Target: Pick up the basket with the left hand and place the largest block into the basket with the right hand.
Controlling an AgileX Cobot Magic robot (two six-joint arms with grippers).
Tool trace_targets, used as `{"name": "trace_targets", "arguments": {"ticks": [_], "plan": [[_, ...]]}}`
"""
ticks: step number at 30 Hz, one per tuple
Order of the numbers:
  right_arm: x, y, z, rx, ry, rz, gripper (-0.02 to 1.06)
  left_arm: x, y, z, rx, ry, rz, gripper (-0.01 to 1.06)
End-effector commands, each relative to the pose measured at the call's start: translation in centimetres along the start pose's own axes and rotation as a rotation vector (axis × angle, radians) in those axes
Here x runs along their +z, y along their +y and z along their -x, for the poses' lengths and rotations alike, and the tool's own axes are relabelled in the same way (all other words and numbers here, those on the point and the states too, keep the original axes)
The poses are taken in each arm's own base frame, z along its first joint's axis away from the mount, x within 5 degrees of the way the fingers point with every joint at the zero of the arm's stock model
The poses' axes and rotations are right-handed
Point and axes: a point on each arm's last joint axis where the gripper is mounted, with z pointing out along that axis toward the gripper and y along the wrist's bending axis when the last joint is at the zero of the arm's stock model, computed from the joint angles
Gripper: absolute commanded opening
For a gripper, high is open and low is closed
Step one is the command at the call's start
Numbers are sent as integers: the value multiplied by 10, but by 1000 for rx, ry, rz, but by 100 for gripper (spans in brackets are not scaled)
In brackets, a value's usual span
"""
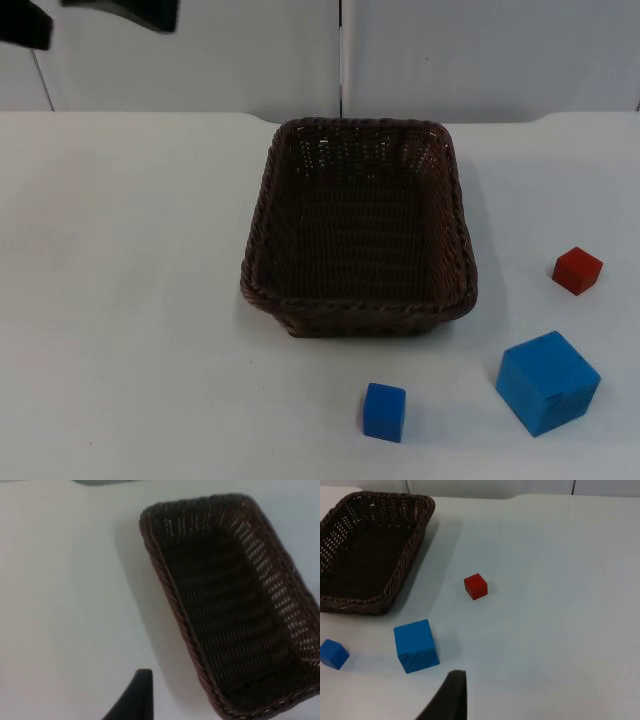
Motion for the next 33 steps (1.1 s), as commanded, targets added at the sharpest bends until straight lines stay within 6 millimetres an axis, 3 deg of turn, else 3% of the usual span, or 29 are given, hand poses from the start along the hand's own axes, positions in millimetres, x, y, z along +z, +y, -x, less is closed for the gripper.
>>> {"name": "trace_targets", "arguments": {"ticks": [1,7,16,23,33], "plan": [[0,0,0,-8,-9,-7,105,15,-1,6,12,37,19,105],[0,0,0,-8,-9,-7,105,57,-4,14,4,123,20,105],[0,0,0,-8,-9,-7,105,126,1,8,-15,253,3,105],[0,0,0,-8,-9,-7,105,165,12,5,-61,302,14,105],[0,0,0,-8,-9,-7,105,200,21,-5,-121,356,18,105]]}}
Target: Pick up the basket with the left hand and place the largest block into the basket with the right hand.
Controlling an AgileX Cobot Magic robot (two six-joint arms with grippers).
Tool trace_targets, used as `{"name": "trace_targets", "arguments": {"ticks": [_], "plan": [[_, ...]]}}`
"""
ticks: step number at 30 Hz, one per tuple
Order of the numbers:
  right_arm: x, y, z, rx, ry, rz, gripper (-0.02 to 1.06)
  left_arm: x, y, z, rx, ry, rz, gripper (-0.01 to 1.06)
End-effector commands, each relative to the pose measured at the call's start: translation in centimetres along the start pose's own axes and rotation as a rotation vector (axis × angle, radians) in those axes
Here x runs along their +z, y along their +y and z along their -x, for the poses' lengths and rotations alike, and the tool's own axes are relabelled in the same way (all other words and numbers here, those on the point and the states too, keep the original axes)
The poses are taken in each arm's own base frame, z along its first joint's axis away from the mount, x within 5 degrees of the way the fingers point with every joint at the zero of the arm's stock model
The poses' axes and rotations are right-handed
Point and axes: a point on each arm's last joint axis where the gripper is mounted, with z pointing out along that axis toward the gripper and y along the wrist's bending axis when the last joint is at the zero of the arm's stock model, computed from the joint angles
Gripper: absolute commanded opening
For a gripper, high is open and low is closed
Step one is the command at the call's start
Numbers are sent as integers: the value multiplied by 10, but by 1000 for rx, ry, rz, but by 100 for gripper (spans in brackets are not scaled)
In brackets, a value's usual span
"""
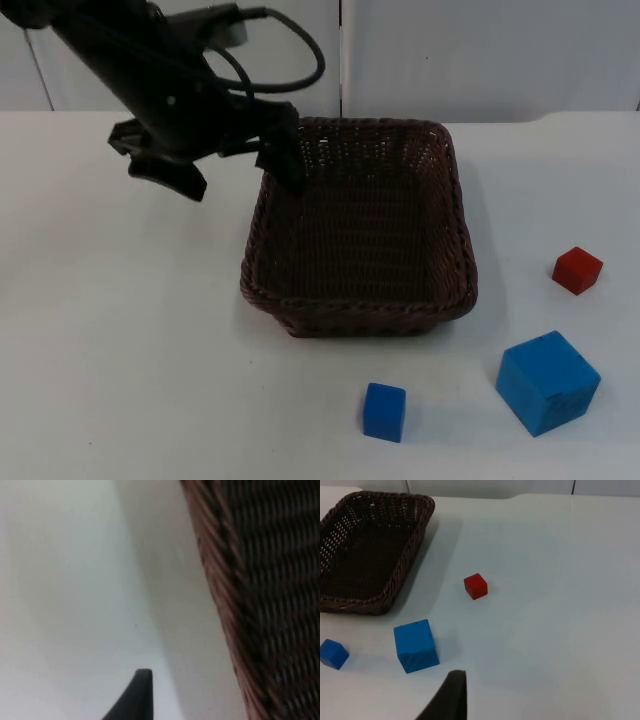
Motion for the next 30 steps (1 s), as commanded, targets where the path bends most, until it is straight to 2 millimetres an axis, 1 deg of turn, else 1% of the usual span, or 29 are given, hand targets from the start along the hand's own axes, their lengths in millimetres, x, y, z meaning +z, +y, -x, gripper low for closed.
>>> {"name": "trace_targets", "arguments": {"ticks": [1,2,6,11,13,14,16,19,25,30], "plan": [[0,0,0,-8,-9,-7,105,8,-1,1,-22,5,-10,105],[0,0,0,-8,-9,-7,105,8,-1,1,-22,5,-10,105],[0,0,0,-8,-9,-7,105,25,2,-1,-61,21,-19,105],[0,0,0,-8,-9,-7,105,35,6,-2,-87,26,-14,105],[0,0,0,-8,-9,-7,105,40,7,-3,-107,27,-20,105],[0,0,0,-8,-9,-7,105,46,8,-5,-123,34,-23,105],[0,0,0,-8,-9,-7,105,48,9,-5,-128,33,-23,105],[0,0,0,-8,-9,-7,105,57,11,-9,-142,53,-24,105],[0,0,0,-8,-9,-7,105,67,12,-13,-174,65,-39,105],[0,0,0,-8,-9,-7,105,68,13,-13,-167,62,-36,105]]}}
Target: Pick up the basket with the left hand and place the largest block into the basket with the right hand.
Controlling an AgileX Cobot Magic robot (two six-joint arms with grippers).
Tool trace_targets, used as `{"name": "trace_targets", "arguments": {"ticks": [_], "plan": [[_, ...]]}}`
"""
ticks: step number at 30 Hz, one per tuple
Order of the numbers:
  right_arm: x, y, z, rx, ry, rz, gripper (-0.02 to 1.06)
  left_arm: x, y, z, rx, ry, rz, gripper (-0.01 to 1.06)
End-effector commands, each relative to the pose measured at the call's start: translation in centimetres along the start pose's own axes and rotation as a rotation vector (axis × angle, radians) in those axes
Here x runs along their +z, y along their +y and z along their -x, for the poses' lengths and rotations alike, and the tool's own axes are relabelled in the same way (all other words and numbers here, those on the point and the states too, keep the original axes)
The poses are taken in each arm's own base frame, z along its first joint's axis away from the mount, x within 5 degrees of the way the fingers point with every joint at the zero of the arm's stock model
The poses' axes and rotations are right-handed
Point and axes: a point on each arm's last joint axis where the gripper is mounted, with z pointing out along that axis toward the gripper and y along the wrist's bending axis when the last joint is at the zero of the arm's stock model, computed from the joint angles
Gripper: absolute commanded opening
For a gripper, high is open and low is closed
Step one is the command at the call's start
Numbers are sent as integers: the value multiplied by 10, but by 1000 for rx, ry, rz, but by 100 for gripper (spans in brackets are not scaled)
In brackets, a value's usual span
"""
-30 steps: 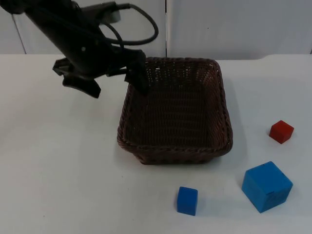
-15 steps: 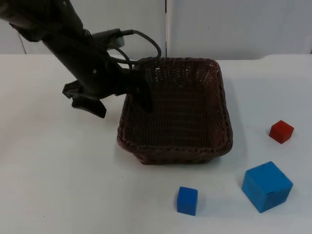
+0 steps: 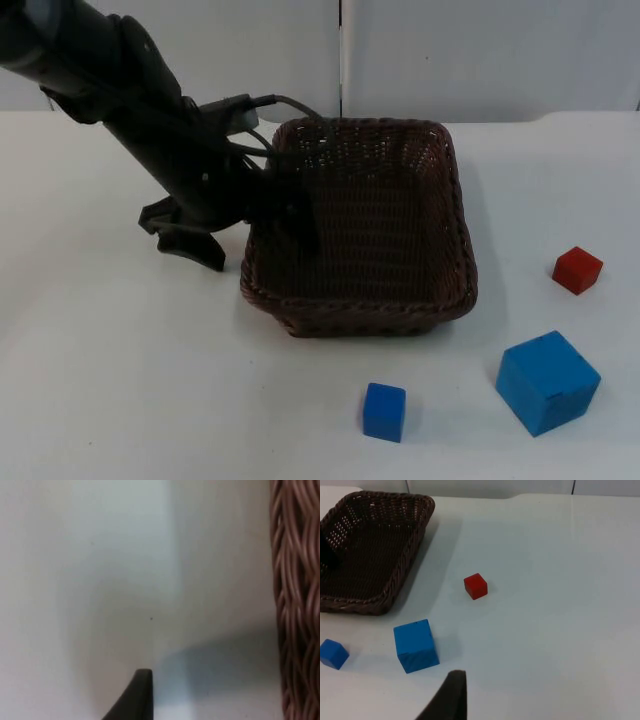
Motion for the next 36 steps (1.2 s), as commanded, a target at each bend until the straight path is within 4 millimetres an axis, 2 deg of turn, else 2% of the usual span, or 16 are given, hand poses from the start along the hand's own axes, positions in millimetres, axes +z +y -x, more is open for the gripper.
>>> {"name": "trace_targets", "arguments": {"ticks": [1,7,10,11,12,13,15,16,20,21,22,31,36], "plan": [[0,0,0,-8,-9,-7,105,0,-4,1,-2,-11,-11,105],[0,0,0,-8,-9,-7,105,1,-5,1,-13,-11,-19,102],[0,0,0,-8,-9,-7,105,2,-4,0,-14,-5,-20,85],[0,0,0,-8,-9,-7,105,2,-4,0,-14,-5,-20,85],[0,0,0,-8,-9,-7,105,2,-5,0,-15,-1,-23,77],[0,0,0,-8,-9,-7,105,1,-5,0,-16,3,-24,62],[0,0,0,-8,-9,-7,105,1,-5,0,-19,5,-27,44],[0,0,0,-8,-9,-7,105,1,-5,0,-19,5,-27,44],[0,0,0,-8,-9,-7,105,1,-7,1,-64,-4,-54,11],[0,0,0,-8,-9,-7,105,1,-7,1,-64,-4,-54,11],[0,0,0,-8,-9,-7,105,1,-7,1,-84,-8,-65,2],[0,0,0,-8,-9,-7,105,-2,-12,2,-146,-6,-115,0],[0,0,0,-8,-9,-7,105,-13,-18,4,-132,-8,-131,0]]}}
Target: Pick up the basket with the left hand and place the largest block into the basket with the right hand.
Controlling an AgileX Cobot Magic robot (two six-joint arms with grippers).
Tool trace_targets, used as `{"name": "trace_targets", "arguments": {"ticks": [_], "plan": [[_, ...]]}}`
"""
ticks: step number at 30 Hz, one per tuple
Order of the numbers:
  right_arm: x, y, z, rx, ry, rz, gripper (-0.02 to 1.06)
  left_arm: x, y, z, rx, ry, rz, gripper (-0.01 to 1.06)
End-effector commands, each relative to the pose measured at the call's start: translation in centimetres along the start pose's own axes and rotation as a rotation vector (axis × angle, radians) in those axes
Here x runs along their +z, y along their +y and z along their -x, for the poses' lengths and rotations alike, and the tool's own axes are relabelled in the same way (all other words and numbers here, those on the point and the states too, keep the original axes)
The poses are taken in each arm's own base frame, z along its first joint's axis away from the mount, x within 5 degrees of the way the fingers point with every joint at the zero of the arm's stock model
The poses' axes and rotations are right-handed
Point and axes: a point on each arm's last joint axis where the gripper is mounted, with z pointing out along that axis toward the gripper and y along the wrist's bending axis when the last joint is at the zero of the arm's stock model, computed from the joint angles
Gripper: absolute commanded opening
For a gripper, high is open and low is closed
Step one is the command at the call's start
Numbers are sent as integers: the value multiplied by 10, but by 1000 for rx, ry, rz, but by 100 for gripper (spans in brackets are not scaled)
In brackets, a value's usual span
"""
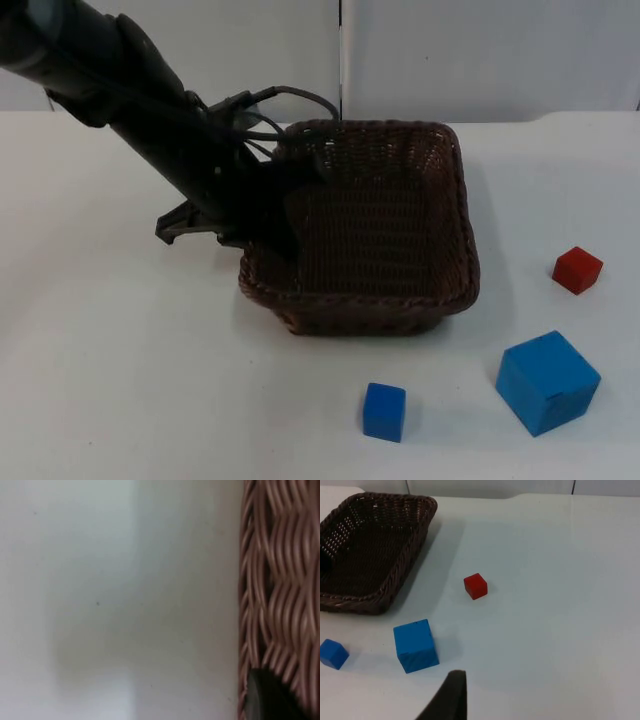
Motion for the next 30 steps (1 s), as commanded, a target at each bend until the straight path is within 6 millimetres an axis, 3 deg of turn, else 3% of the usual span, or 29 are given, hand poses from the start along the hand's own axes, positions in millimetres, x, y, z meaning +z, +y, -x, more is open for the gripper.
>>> {"name": "trace_targets", "arguments": {"ticks": [1,9,14,30], "plan": [[0,0,0,-8,-9,-7,105,-15,-11,4,-13,-26,-36,0],[0,0,0,-8,-9,-7,105,-60,-35,13,37,-124,-76,0],[0,0,0,-8,-9,-7,105,-78,-44,13,61,-147,-92,0],[0,0,0,-8,-9,-7,105,-96,-47,5,104,-90,-45,0]]}}
